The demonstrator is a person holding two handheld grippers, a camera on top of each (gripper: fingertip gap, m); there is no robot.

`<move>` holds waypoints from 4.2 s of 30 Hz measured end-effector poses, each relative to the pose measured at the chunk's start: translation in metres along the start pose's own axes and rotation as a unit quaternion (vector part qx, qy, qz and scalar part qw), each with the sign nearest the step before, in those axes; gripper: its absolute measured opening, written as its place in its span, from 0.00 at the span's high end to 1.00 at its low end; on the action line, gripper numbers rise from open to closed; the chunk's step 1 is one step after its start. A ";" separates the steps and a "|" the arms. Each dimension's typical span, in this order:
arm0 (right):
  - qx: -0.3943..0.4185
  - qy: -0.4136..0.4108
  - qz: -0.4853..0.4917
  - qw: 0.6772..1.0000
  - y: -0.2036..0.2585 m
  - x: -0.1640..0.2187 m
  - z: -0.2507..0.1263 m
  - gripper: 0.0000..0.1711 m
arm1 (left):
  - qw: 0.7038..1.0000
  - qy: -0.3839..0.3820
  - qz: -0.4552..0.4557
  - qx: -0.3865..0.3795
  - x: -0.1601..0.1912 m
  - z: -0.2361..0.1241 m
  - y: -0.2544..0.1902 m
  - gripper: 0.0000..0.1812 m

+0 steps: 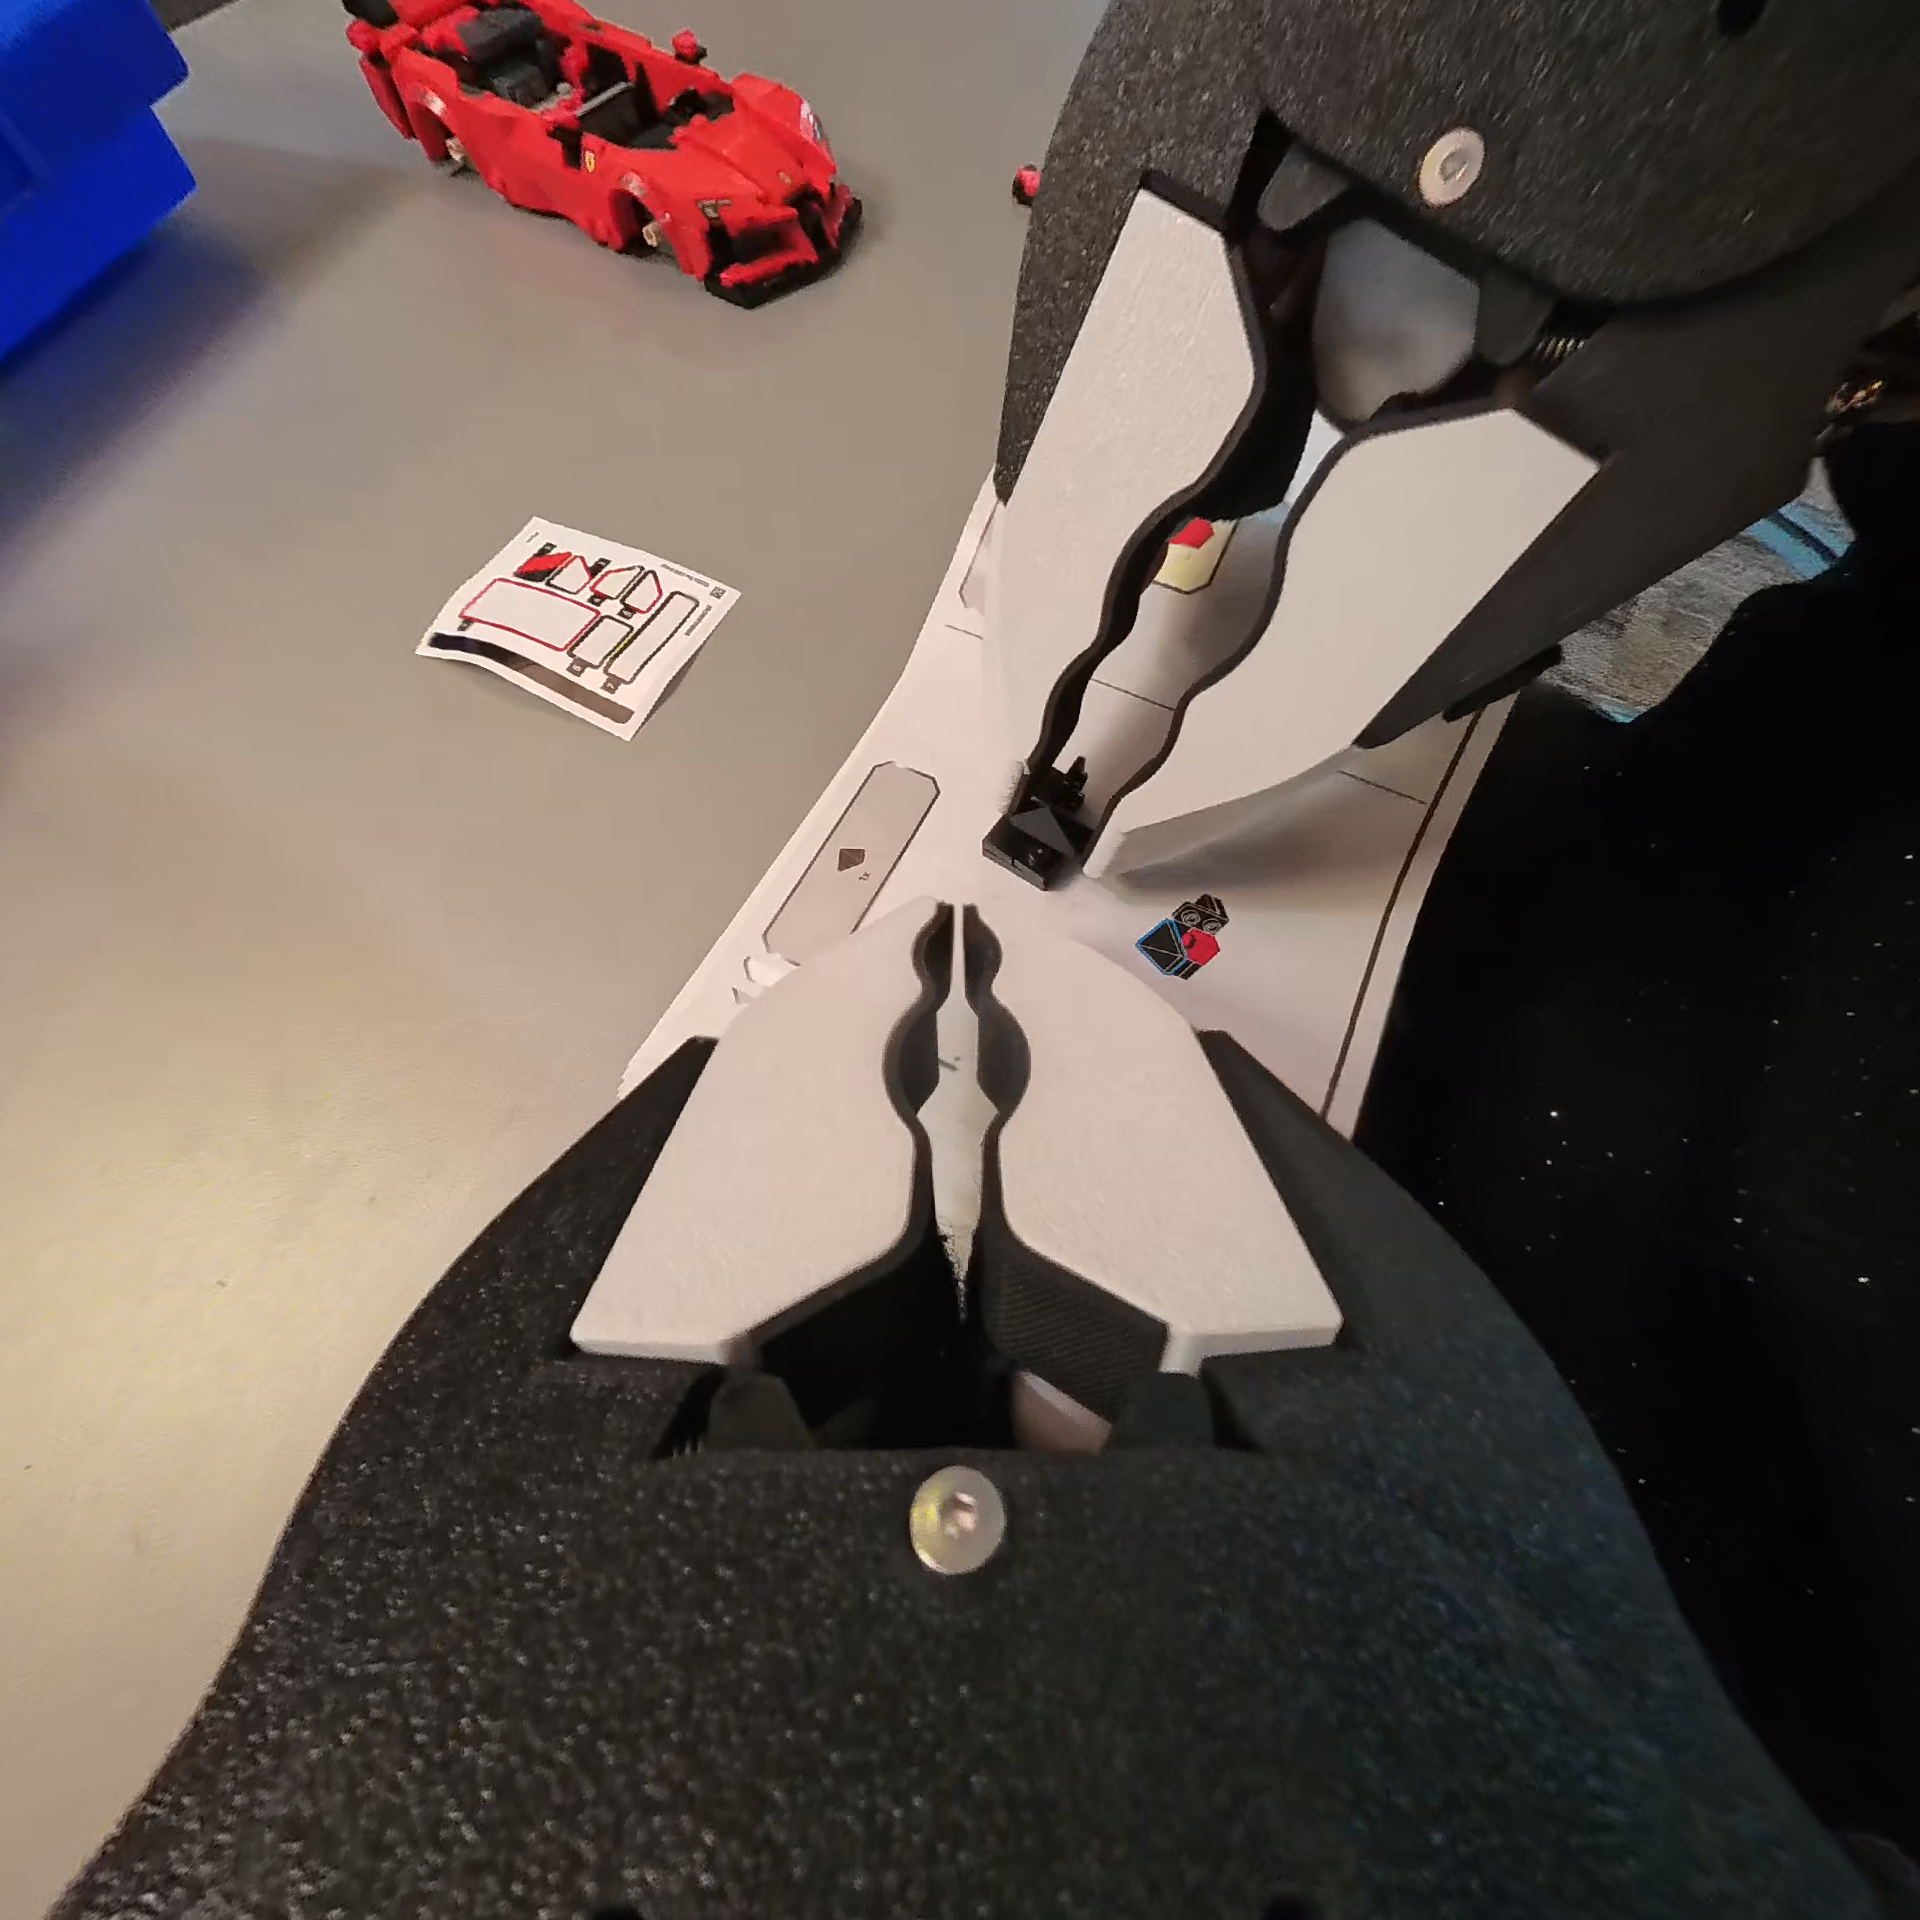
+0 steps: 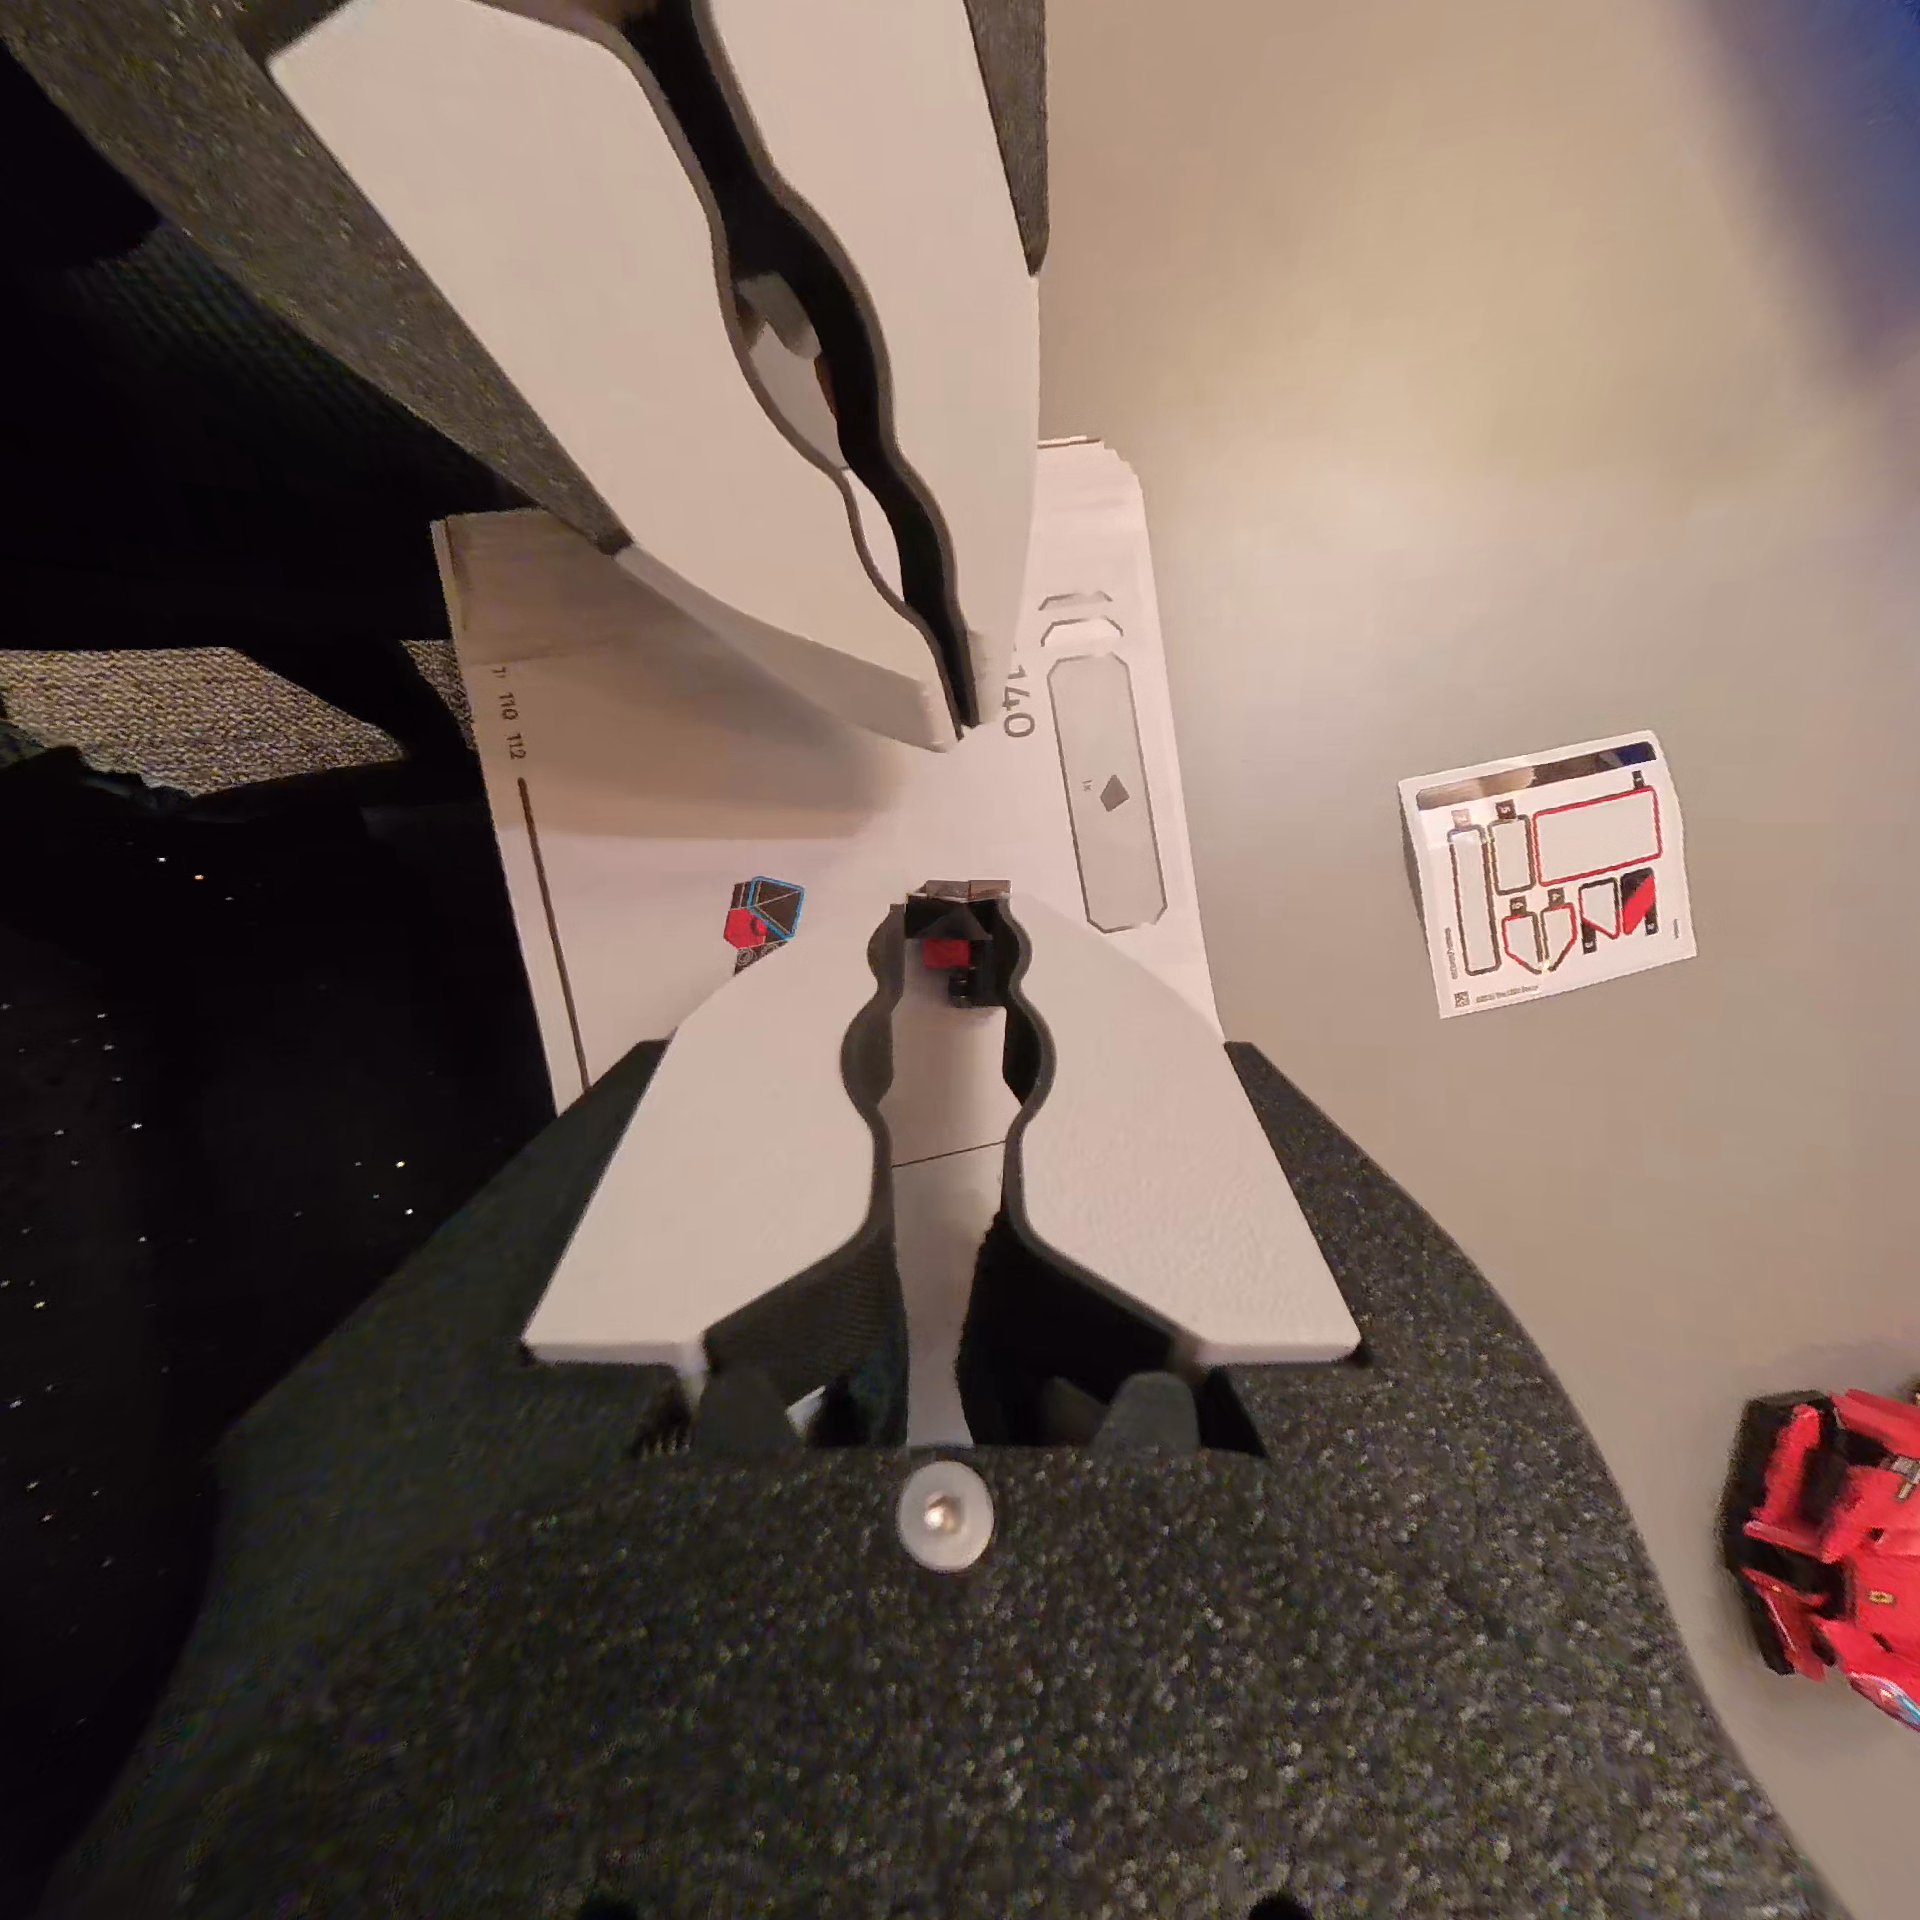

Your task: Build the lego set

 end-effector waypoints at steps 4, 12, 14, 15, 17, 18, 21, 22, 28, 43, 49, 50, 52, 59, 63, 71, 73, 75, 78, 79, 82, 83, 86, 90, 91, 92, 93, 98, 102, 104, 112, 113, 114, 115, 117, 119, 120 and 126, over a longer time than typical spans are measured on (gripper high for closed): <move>0.001 0.008 0.004 1.000 -0.002 0.000 0.004 0.91 | 1.000 -0.008 0.001 0.005 0.000 -0.001 0.000 0.99; -0.003 0.012 0.009 1.000 -0.005 -0.001 0.007 0.91 | 1.000 -0.013 -0.004 0.015 0.001 -0.001 0.000 0.99; -0.004 0.012 0.012 1.000 -0.005 -0.001 0.007 0.91 | 1.000 -0.011 -0.005 0.018 0.002 0.000 -0.001 0.99; -0.004 0.012 0.013 1.000 -0.006 -0.001 0.007 0.91 | 1.000 -0.009 -0.005 0.019 0.003 0.000 -0.001 0.99; -0.007 0.013 0.015 1.000 -0.006 -0.002 0.008 0.91 | 1.000 -0.005 -0.003 0.021 0.003 0.002 -0.002 0.99; -0.009 0.013 0.017 1.000 -0.006 -0.002 0.008 0.91 | 1.000 -0.002 -0.003 0.023 0.003 0.003 -0.002 0.99; -0.013 0.014 0.016 1.000 -0.007 -0.002 0.008 0.91 | 0.999 0.019 -0.001 0.026 0.004 0.010 -0.004 1.00; -0.013 0.014 0.015 1.000 -0.007 -0.002 0.008 0.91 | 0.999 0.031 0.003 0.025 0.005 0.013 -0.004 1.00; -0.012 0.012 0.013 1.000 -0.008 -0.002 0.010 0.91 | 0.998 0.057 0.010 0.027 0.006 0.023 -0.004 1.00; -0.040 0.018 -0.014 0.999 -0.011 -0.002 0.011 0.90 | 0.998 0.057 -0.006 0.036 0.007 0.023 -0.002 1.00; -0.046 0.023 0.011 0.999 -0.013 -0.002 0.012 0.90 | 0.998 0.057 -0.009 0.036 0.007 0.023 -0.002 1.00; -0.046 0.024 0.012 0.999 -0.013 -0.002 0.012 0.90 | 0.998 0.057 -0.009 0.037 0.007 0.023 -0.002 1.00; -0.048 0.026 0.009 0.998 -0.013 -0.002 0.013 0.90 | 0.998 0.057 -0.009 0.036 0.007 0.023 -0.002 1.00; -0.065 0.022 0.005 0.998 -0.015 -0.001 0.014 0.90 | 0.998 0.057 -0.009 0.035 0.007 0.023 -0.002 1.00; -0.061 0.013 -0.003 0.998 -0.014 0.001 0.014 0.90 | 0.998 0.056 -0.007 0.034 0.007 0.023 -0.002 1.00; -0.062 0.014 -0.006 0.998 -0.015 0.001 0.012 0.81 | 0.998 0.056 -0.009 0.035 0.007 0.023 -0.002 1.00; -0.063 0.021 -0.005 0.998 -0.015 0.001 0.009 0.76 | 0.998 0.056 -0.009 0.035 0.007 0.023 -0.002 1.00; -0.065 0.019 -0.007 0.998 -0.016 0.000 0.003 0.78 | 0.998 0.056 -0.009 0.035 0.007 0.023 -0.002 1.00; -0.073 -0.010 0.009 0.997 -0.021 -0.006 -0.004 0.88 | 0.998 0.056 -0.011 0.036 0.007 0.023 -0.002 1.00; -0.079 -0.011 0.013 0.997 -0.022 -0.006 -0.005 0.90 | 0.998 0.055 -0.012 0.033 0.006 0.023 -0.002 1.00; -0.091 -0.003 0.016 0.996 -0.026 -0.005 -0.004 0.95 | 0.999 0.041 -0.007 0.022 0.004 0.020 0.000 1.00; -0.093 -0.006 0.019 0.995 -0.026 -0.006 -0.004 0.97 | 0.999 0.037 -0.006 0.021 0.003 0.018 0.000 1.00; -0.098 -0.005 0.022 0.995 -0.026 -0.007 -0.001 1.00 | 0.999 0.046 0.001 0.020 0.001 0.019 0.004 1.00; -0.098 0.013 0.018 0.995 -0.024 -0.006 0.005 1.00 | 0.998 0.059 0.013 0.035 -0.001 0.025 0.004 1.00; -0.099 0.016 0.018 0.995 -0.023 -0.005 0.006 1.00 | 0.997 0.060 0.013 0.038 -0.001 0.026 0.004 1.00; -0.097 0.017 0.019 0.995 -0.023 -0.005 0.006 1.00 | 0.997 0.063 0.014 0.036 0.000 0.027 0.004 1.00; -0.096 0.016 0.019 0.995 -0.023 -0.005 0.007 1.00 | 0.997 0.065 0.015 0.035 0.000 0.027 0.005 1.00; -0.090 0.028 0.016 0.995 -0.021 -0.005 0.007 1.00 | 0.997 0.067 0.018 0.035 0.003 0.028 0.005 1.00; -0.085 0.032 0.010 0.996 -0.021 -0.003 0.007 1.00 | 0.997 0.069 0.024 0.031 0.002 0.029 0.004 1.00; -0.084 0.030 0.008 0.996 -0.021 -0.003 0.006 1.00 | 0.997 0.071 0.028 0.027 0.002 0.029 0.003 1.00; -0.074 0.051 -0.009 0.996 -0.018 -0.006 0.007 1.00 | 0.996 0.078 0.046 0.011 0.001 0.029 0.000 1.00; -0.077 0.051 -0.007 0.996 -0.019 -0.006 0.007 1.00 | 0.996 0.078 0.042 0.012 0.001 0.029 0.000 1.00; -0.085 0.053 -0.002 0.995 -0.020 -0.006 0.006 1.00 | 0.996 0.078 0.037 0.013 0.001 0.029 0.000 1.00; -0.094 0.053 0.007 0.994 -0.020 -0.007 0.005 0.96 | 0.996 0.078 0.032 0.014 0.001 0.029 0.001 1.00; -0.096 0.043 0.015 0.994 -0.024 -0.008 0.000 0.93 | 0.997 0.075 0.026 0.007 0.001 0.025 0.004 1.00; -0.093 0.030 0.014 0.995 -0.026 -0.009 -0.003 0.94 | 0.998 0.063 0.013 0.005 0.001 0.019 0.007 1.00; -0.100 0.021 0.017 0.995 -0.025 -0.009 -0.002 0.95 | 0.998 0.058 0.007 0.008 0.001 0.017 0.008 1.00; -0.133 0.015 0.030 0.991 -0.024 -0.006 0.008 0.85 | 0.998 0.060 0.007 0.032 0.005 0.022 0.003 1.00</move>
Point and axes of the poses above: each gripper's, where its closed fingertips meet, z out along the fingers, x out of its underside, y = z × x across the jaws, the point moved 8 cm from there along -z, back along the fingers, and after that the axes turned 12 degrees about -y, right-handed, at the moved point
